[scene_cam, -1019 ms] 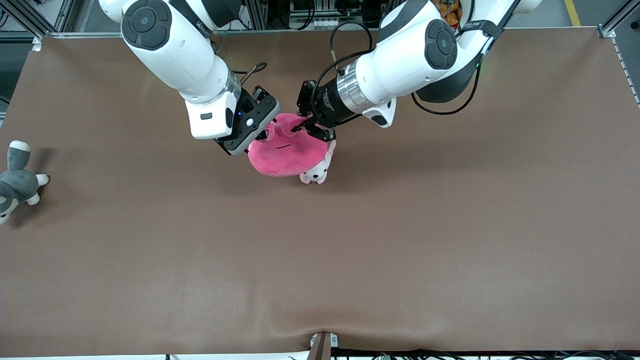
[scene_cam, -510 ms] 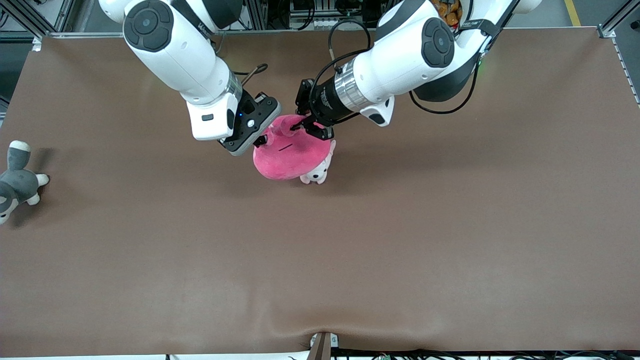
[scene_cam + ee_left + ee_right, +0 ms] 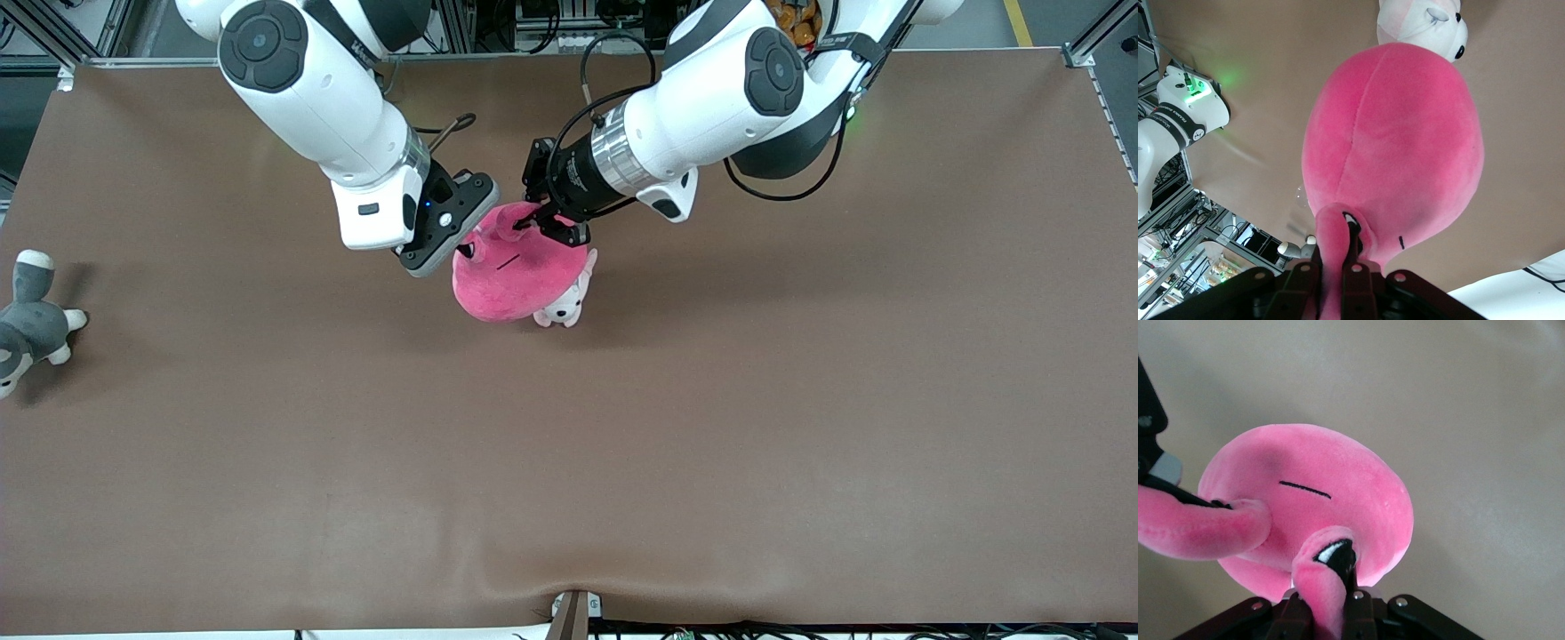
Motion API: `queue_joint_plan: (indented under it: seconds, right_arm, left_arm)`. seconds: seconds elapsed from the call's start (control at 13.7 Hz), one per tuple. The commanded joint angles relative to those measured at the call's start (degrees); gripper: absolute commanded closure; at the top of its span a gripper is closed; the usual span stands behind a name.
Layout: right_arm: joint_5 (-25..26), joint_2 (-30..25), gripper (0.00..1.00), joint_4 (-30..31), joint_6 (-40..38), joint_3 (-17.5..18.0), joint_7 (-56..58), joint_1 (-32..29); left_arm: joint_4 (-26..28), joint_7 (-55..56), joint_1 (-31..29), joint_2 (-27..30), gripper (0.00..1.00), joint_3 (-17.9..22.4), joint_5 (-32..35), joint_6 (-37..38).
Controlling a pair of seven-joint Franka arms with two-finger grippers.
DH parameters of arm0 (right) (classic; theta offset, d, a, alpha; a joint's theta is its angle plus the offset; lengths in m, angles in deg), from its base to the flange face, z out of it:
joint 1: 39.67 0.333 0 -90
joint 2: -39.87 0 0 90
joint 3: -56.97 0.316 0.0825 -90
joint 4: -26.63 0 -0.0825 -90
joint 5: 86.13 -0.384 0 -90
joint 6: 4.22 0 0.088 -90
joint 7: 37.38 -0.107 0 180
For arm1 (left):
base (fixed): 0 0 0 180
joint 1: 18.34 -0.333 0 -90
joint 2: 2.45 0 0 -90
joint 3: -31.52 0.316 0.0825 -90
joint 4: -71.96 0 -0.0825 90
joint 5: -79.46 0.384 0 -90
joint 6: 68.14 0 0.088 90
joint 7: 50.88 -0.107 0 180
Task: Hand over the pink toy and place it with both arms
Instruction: 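Grasp the plush's ear with the right gripper, then open the left gripper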
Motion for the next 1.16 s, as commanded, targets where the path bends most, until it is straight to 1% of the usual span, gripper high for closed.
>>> queue_joint_plan:
  seconds: [0.0, 0.29, 0.36, 0.44, 0.51, 0.66, 0.8, 0.87, 0.95, 1.09]
  right_arm:
    - [0.2, 0.5, 1.0, -1.0, -2.2, -0.4, -0.4, -0.9]
    - [0.2, 0.4, 1.0, -0.9, -2.7, -0.4, -0.3, -2.3]
    - [0.2, 0.3, 1.0, -0.8, -2.7, -0.4, -0.2, -2.5]
    - [0.2, 0.3, 1.0, -0.9, -3.3, -0.4, -0.2, -2.6]
    - [0.2, 0.2, 1.0, -0.9, -3.5, -0.4, -0.3, -2.8]
    - [0.2, 0.2, 1.0, -0.9, -3.5, -0.4, -0.3, -2.9]
    - [0.2, 0.1, 1.0, -0.8, -3.6, -0.4, -0.2, -3.2]
    - [0.2, 0.1, 1.0, -0.8, -4.2, -0.4, 0.1, -3.8]
    - [0.2, 0.1, 1.0, -0.8, -4.8, -0.4, 0.2, -4.4]
    - [0.2, 0.0, 1.0, -0.8, -5.7, -0.4, 0.3, -5.3]
  left_arm:
    - [-1.5, 1.4, 0.7, 0.0, 1.0, 0.0, 3.0, 0.1]
    - [-1.5, 1.3, 0.7, 0.0, 1.0, 0.0, 3.1, 0.1]
    - [-1.5, 1.3, 0.7, 0.1, 0.83, 0.0, 3.1, 0.1]
    - [-1.6, 1.2, 0.7, 0.1, 0.12, 0.1, 3.2, 0.1]
    - [-1.6, 1.1, 0.7, 0.1, 0.0, 0.1, 3.3, 0.4]
    - [-1.6, 0.8, 0.2, 0.3, 0.0, 0.4, 4.3, 0.8]
    - [-1.6, 0.3, 0.0, 1.0, 0.0, 0.1, 10.5, 2.3]
    - [-1.7, -0.5, -0.1, 1.6, 0.0, 0.2, 14.1, 4.3]
    - [-1.7, -3.5, -0.5, 1.7, 0.0, 0.5, 16.4, 6.5]
    - [-1.7, -13.1, -2.8, 1.8, 0.0, 0.9, 18.1, 10.4]
